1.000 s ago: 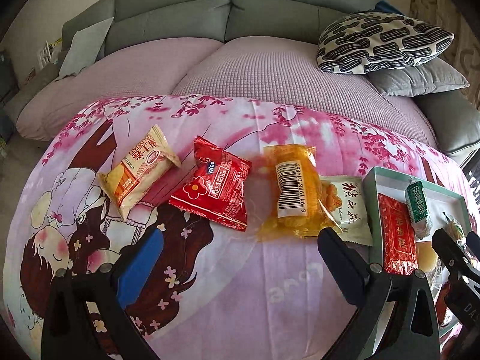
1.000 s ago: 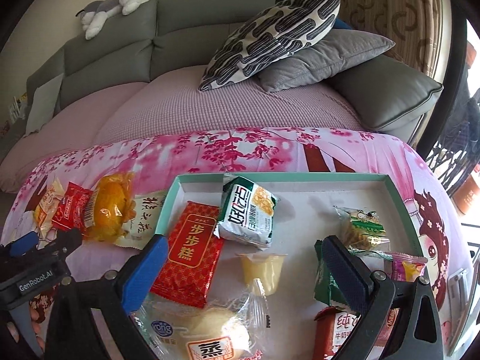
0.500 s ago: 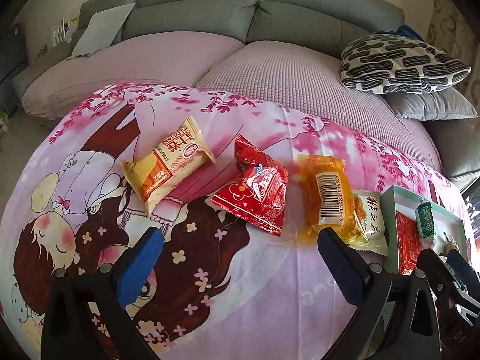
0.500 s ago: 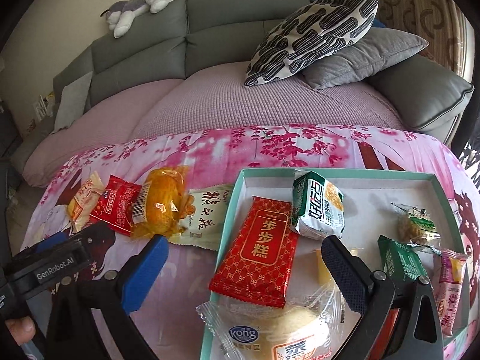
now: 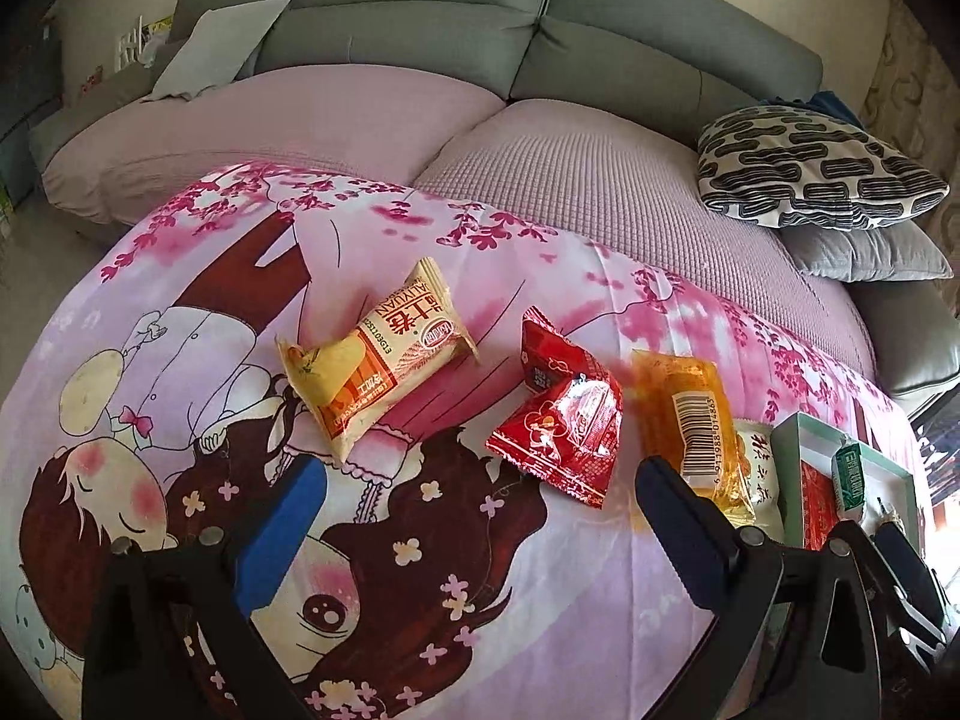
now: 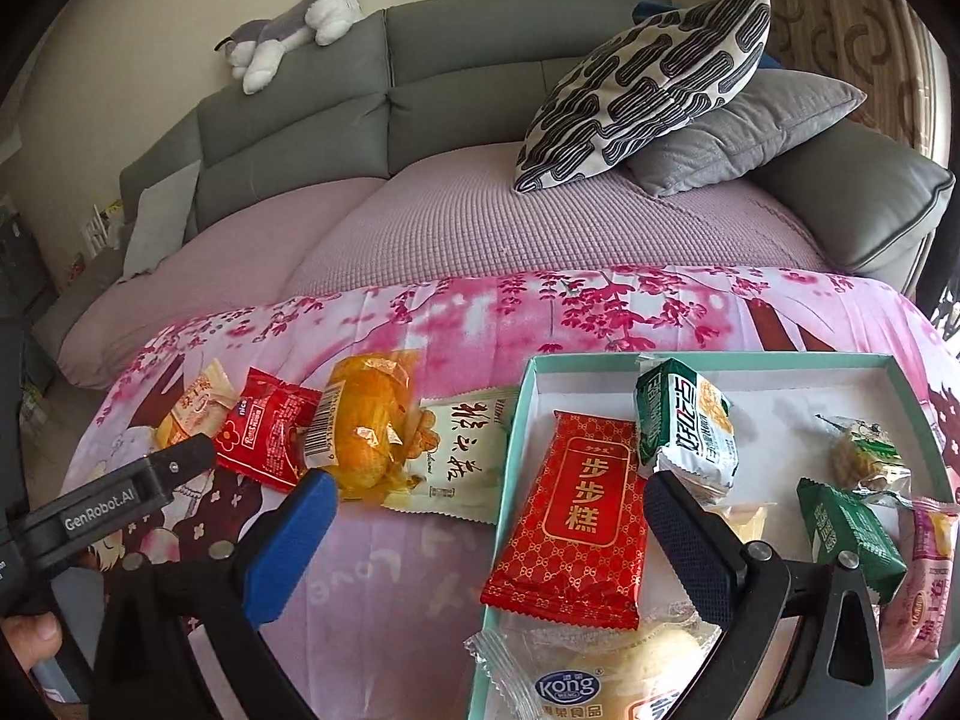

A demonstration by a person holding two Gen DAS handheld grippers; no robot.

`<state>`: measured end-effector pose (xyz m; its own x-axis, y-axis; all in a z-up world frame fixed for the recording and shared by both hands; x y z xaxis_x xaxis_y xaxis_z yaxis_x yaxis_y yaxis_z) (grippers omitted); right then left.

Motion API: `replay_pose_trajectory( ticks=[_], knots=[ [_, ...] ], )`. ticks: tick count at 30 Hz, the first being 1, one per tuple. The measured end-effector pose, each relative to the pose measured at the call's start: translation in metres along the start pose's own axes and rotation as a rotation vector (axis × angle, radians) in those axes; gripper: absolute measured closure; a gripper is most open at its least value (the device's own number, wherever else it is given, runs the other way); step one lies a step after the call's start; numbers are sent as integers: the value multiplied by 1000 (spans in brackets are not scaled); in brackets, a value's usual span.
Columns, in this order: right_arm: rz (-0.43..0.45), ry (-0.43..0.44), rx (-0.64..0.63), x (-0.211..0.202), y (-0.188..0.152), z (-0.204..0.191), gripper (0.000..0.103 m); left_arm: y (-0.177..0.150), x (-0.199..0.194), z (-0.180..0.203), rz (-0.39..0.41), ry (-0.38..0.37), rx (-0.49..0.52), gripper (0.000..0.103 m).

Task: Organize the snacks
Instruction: 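Withdraw both tools from the tray toward the remaining snacks on the bedspread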

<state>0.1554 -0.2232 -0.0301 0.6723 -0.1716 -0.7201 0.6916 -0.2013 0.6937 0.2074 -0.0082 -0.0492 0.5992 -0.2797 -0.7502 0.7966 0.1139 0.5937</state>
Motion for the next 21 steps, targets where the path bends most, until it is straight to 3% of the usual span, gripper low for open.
replay_pose_trajectory(
  ticks=[13,21],
  knots=[
    [17,-17,-83,9,9,-34,0,20,0,-29,74,-39,-87,0],
    [6,-80,-104,24,11,-35,0,23,11,-24,27,-61,-54,1]
  ],
)
Point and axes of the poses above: each gripper's, at about its wrist camera, not at the fingertips, and x roughly the way its jaws point, z to its right, y to its top, the point moved 7 cm from there along x, roughly the way its jaws point, and after that the axes turned 10 degrees about -y, right-handed, at the moved point
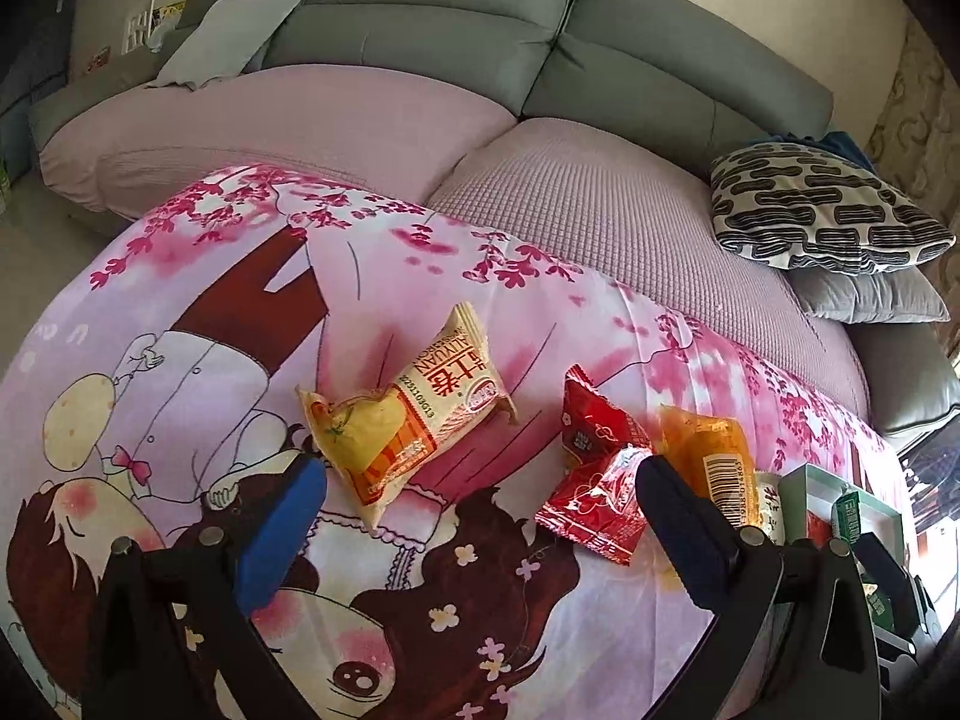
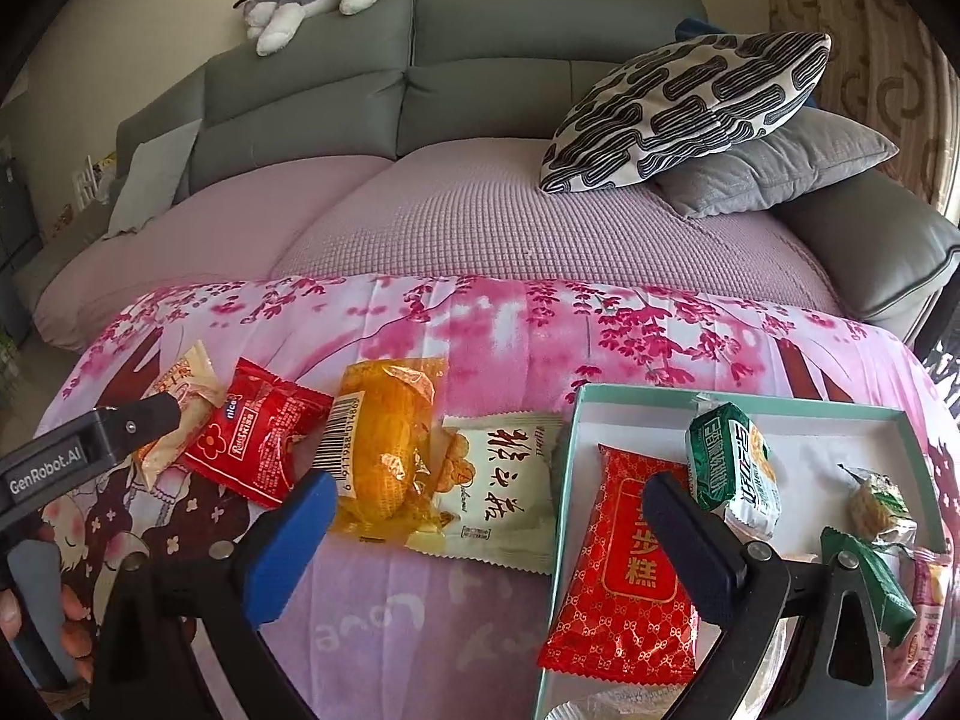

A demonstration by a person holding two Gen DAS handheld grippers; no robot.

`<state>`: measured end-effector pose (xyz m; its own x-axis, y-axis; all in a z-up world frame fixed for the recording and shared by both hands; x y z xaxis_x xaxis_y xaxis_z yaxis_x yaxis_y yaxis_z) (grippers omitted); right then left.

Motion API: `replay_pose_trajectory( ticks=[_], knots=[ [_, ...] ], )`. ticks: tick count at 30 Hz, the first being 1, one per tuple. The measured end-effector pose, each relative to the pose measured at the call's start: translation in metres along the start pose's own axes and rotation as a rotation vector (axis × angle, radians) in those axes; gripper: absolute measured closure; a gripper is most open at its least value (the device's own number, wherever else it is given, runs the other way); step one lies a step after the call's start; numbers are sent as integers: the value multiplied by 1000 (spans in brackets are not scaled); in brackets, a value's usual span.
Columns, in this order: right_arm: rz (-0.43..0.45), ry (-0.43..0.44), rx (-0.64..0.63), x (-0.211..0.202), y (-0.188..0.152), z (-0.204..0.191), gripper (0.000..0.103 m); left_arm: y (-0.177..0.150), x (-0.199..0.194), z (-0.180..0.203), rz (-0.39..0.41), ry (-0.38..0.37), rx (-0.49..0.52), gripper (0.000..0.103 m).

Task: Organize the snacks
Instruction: 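Withdraw both tools from the tray toward the remaining snacks on the bedspread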

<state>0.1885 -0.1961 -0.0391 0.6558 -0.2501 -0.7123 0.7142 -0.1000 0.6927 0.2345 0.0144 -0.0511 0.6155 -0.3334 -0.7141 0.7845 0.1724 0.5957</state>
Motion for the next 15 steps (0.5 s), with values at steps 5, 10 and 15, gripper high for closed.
replay_pose_trajectory(
  ticks=[5,10,15],
  knots=[
    [14,-15,-37,8,4,-6,15,-1,10,11,-25,-30,5,1],
    [14,-33,-65,18,6,-9,30,4,14,24,-6,-45,44,1],
    [-15,-15,-47,29,6,-7,47,4,25,31,-13,-59,68,2]
  ],
)
Point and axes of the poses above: each gripper's, at about its wrist camera, not at the fingertips, and x roughly the way its jaws point, z to its right, y to its top, the point moved 7 cm from there along x, roughly the way its jaws point, and after that the axes turned 10 degrees about -y, right-handed, at the moved point
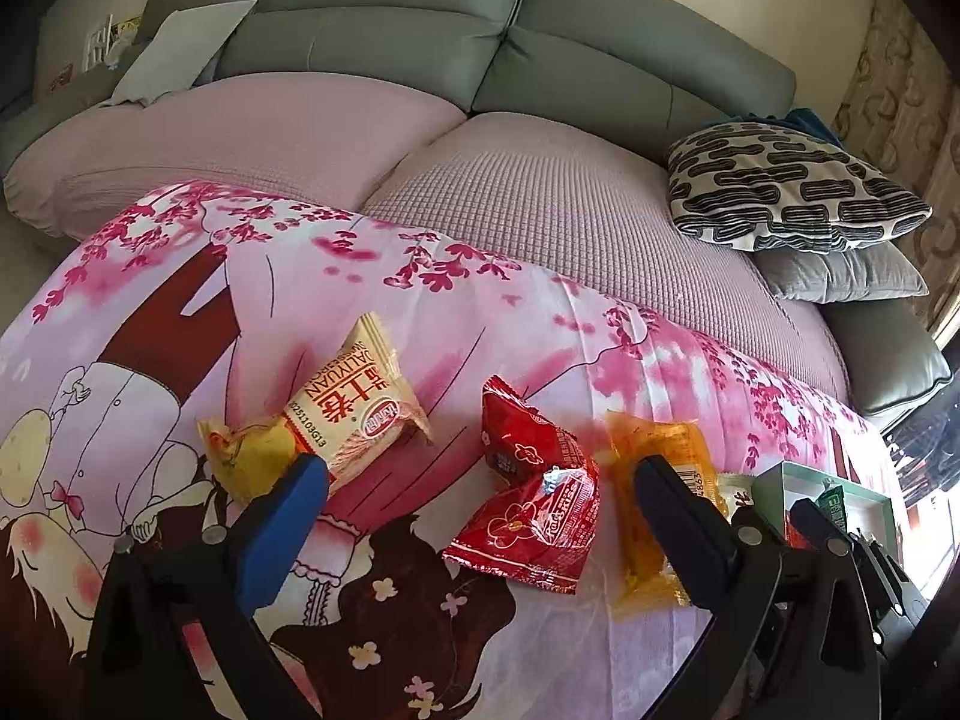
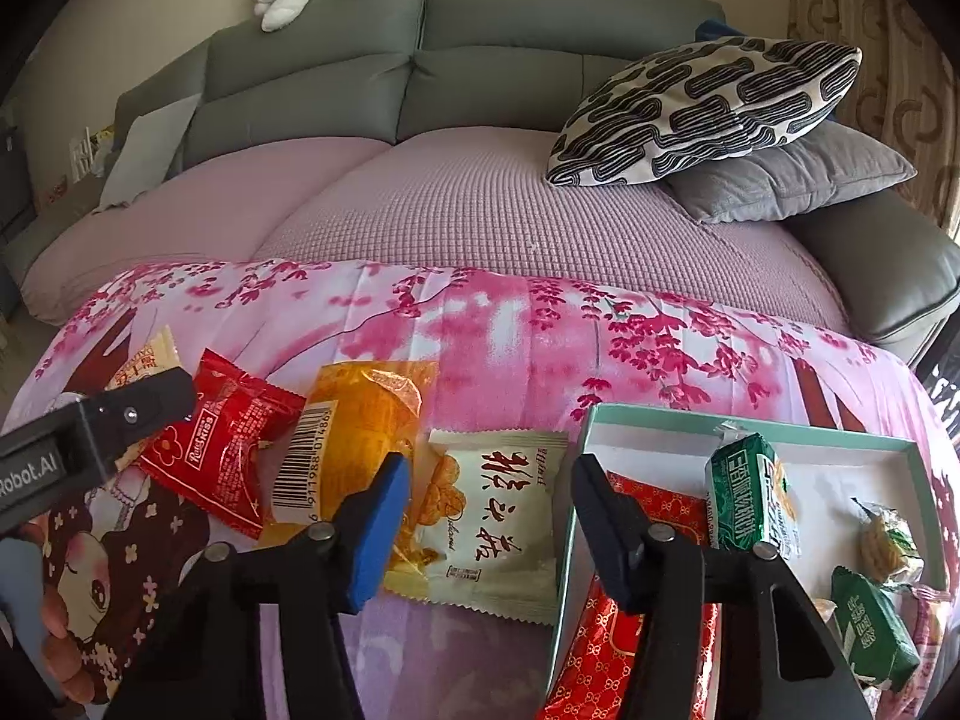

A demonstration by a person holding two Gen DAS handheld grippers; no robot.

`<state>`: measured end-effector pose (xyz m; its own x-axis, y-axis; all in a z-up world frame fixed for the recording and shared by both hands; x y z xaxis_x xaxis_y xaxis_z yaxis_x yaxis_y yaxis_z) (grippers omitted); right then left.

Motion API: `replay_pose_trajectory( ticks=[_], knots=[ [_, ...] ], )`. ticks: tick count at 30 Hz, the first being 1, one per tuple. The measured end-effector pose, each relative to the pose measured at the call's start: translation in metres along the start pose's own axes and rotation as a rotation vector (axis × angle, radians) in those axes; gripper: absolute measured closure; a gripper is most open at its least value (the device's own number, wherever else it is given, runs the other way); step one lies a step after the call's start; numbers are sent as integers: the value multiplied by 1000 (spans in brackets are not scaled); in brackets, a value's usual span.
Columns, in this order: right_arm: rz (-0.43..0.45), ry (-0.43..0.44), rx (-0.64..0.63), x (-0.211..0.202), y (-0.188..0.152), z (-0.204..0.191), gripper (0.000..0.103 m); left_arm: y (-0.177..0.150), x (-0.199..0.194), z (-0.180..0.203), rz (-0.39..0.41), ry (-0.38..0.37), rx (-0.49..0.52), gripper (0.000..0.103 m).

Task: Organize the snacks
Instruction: 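Withdraw both tools from the tray toward the remaining snacks on the bedspread, then grasp the red pack with the left tool while the right tool grasps the white pack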

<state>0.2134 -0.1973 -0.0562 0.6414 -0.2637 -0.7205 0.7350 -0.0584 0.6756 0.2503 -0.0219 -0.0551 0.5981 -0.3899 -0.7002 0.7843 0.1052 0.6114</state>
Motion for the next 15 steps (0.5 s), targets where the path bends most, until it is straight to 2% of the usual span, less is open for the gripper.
replay_pose_trajectory(
  ticks=[3,5,8,15],
  knots=[
    [-26,3,-3,5,-1,-1,48,-2,7,3,-14,-13,5,6],
    [-45,6,-13,8,-3,-4,53,-4,10,4,-23,-22,6,6],
    [-90,11,2,15,-8,-3,54,-6,14,5,-34,-29,7,7],
    [-120,1,2,19,-9,-4,55,-13,23,10,-74,-38,17,7]
  ],
)
Point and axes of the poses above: each gripper's, at about its wrist camera, not at the fingertips, and x roughly the way its jaws point, z to its right, y to its top, the point moved 7 cm from there along x, roughly the way its jaws point, and after that the axes turned 10 degrees about -y, right-handed, at the moved point
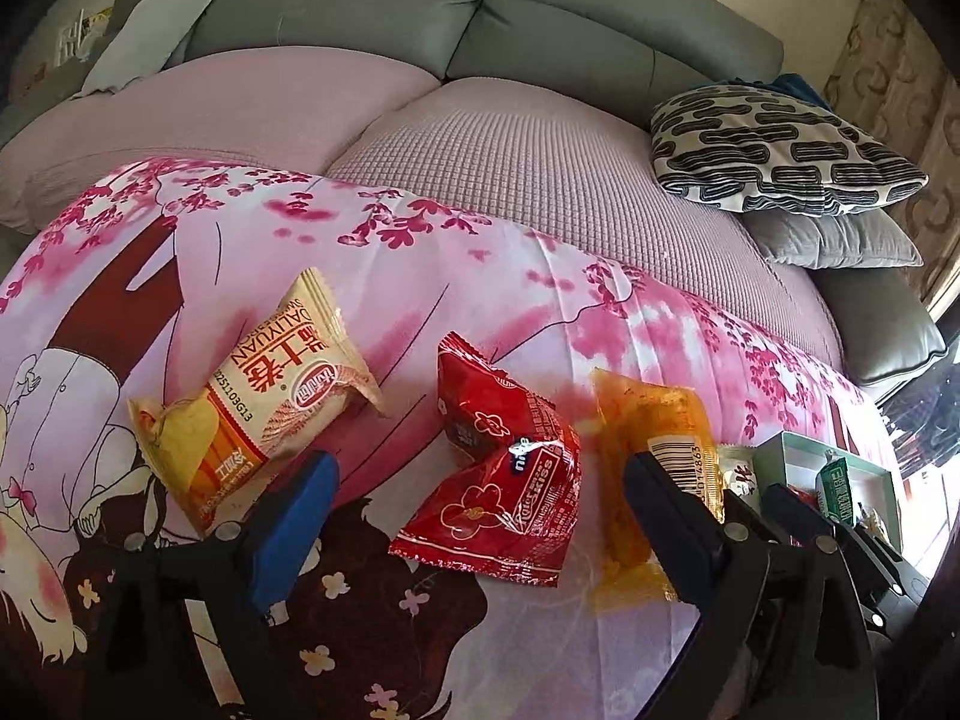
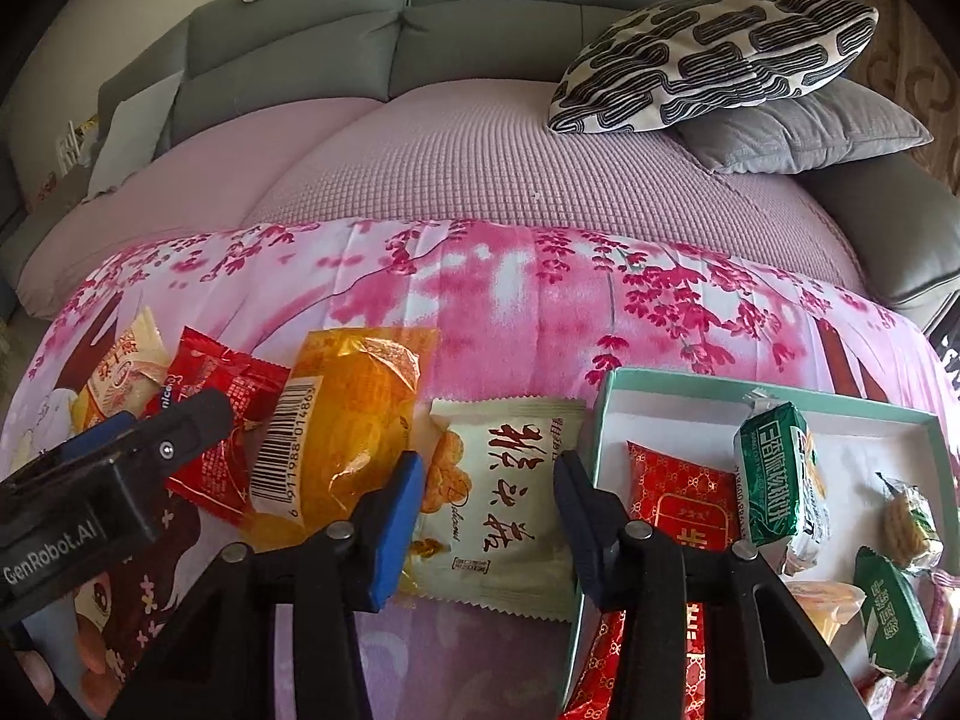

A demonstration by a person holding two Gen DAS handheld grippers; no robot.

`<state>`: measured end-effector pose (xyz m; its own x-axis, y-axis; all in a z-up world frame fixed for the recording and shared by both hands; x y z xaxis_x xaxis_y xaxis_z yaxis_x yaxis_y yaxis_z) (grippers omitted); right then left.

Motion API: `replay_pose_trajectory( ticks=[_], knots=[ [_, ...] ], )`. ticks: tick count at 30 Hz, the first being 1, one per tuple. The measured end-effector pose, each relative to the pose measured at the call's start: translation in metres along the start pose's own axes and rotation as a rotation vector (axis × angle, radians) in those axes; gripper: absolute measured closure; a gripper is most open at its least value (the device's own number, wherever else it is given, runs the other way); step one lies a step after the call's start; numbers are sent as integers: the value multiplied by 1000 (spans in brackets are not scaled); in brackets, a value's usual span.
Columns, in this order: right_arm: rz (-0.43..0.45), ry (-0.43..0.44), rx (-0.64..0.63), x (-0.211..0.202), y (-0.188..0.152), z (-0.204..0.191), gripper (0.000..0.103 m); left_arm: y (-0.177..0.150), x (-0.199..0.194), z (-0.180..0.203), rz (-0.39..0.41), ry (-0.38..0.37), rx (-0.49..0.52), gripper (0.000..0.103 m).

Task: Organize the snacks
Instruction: 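Grasp the red pack with the left tool while the right tool grasps the white pack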

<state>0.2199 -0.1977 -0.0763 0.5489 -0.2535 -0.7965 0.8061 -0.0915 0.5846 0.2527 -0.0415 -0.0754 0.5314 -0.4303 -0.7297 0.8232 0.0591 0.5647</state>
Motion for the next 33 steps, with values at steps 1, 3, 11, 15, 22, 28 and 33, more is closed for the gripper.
replay_pose_trajectory(
  ticks=[1,3,11,15,22,28,33],
  knots=[
    [-3,-6,-8,1,0,-1,55,-1,1,1,-4,-2,3,9],
    [-9,-12,-20,2,0,-5,55,-2,4,3,-16,-6,5,25],
    [-6,17,-38,1,-2,-12,54,-5,8,0,-38,-18,-2,40],
    [7,55,-52,-4,-2,-20,54,-6,7,-2,-45,-19,-18,41],
    [35,6,-56,-5,2,-16,54,-4,2,-19,-30,4,-75,41],
    [2,-24,-15,4,5,-5,53,-4,2,-20,-33,15,-79,41],
    [-35,-9,30,9,7,-4,48,-6,2,-21,-36,10,-84,41]
  ],
)
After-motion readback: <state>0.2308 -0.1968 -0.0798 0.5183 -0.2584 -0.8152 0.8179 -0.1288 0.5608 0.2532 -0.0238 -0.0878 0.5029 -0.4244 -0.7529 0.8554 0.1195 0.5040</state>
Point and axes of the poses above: each gripper's, at about its wrist camera, not at the fingertips, and x roughly the way its jaws point, z to its right, y to its top, the point moved 7 cm from there along x, roughly the way its jaws point, and after that the axes turned 10 degrees about -y, right-handed, at the moved point
